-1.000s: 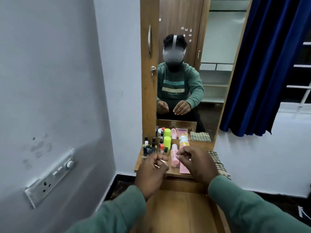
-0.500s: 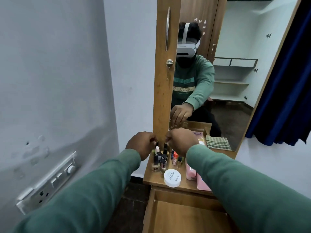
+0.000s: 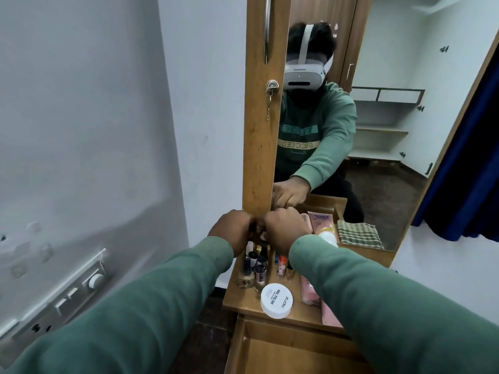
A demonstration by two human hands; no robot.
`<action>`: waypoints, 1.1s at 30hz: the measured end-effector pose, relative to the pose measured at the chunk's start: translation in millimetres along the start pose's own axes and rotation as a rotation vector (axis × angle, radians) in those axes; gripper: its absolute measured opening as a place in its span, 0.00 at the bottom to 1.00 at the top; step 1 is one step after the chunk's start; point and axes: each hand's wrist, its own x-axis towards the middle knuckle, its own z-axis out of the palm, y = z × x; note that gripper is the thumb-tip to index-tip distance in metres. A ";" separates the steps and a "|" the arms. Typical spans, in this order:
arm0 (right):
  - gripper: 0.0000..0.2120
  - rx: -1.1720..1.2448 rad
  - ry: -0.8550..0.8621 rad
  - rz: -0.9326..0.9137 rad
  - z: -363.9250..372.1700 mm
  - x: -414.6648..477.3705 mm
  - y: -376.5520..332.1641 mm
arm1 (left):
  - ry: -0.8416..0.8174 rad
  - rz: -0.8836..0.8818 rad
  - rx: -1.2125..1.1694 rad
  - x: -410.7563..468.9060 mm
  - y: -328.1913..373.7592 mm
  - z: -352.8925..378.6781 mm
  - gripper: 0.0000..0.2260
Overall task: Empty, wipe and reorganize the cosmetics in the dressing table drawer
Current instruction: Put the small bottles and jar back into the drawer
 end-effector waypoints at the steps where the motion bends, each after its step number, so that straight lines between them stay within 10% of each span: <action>1: 0.06 -0.001 0.020 0.000 -5.1 1.0 -0.1 | 0.024 0.010 -0.001 -0.5 1.8 -5.3 0.07; 16: 0.11 0.229 0.245 0.059 -131.9 -58.4 -2.9 | 0.256 0.140 -0.013 -50.5 57.2 -119.1 0.09; 33: 0.09 0.537 0.053 0.161 -63.2 -197.0 -42.8 | 0.154 0.126 -0.102 -171.5 79.9 -33.1 0.09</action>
